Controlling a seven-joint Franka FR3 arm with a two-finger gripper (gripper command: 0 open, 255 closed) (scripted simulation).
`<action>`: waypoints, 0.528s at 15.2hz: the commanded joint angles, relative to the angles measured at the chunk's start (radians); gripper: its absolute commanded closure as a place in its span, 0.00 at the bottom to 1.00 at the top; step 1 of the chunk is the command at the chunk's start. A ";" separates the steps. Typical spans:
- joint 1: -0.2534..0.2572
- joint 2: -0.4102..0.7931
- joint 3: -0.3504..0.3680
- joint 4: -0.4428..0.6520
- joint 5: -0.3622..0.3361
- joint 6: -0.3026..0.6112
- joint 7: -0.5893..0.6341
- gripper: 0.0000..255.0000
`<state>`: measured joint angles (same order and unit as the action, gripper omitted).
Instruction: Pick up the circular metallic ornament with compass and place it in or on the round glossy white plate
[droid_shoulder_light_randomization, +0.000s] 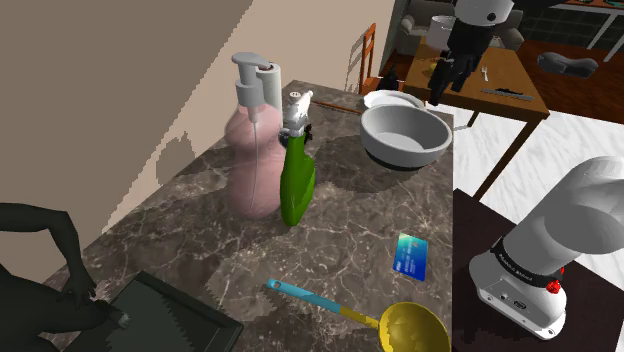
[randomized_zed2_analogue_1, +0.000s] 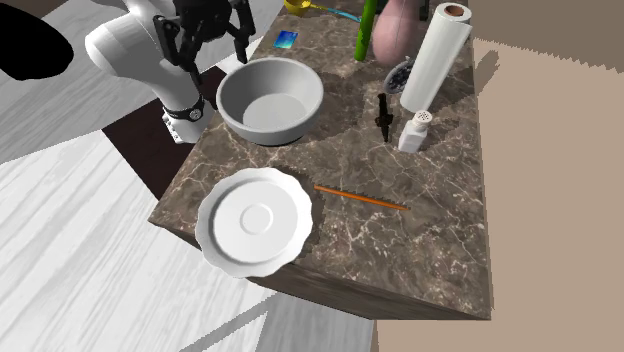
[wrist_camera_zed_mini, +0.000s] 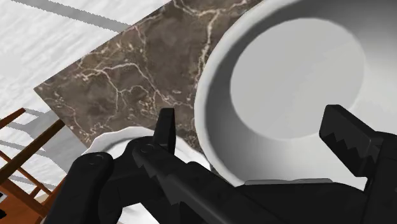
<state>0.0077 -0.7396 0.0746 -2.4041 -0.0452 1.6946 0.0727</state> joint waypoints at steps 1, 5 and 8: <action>0.000 0.000 0.000 0.000 0.000 0.000 0.000 0.00; 0.024 0.115 0.067 0.083 0.045 0.012 0.076 0.00; 0.037 0.207 0.115 0.156 0.070 0.018 0.132 0.00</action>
<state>0.0409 -0.5694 0.1736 -2.2671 0.0168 1.6997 0.1852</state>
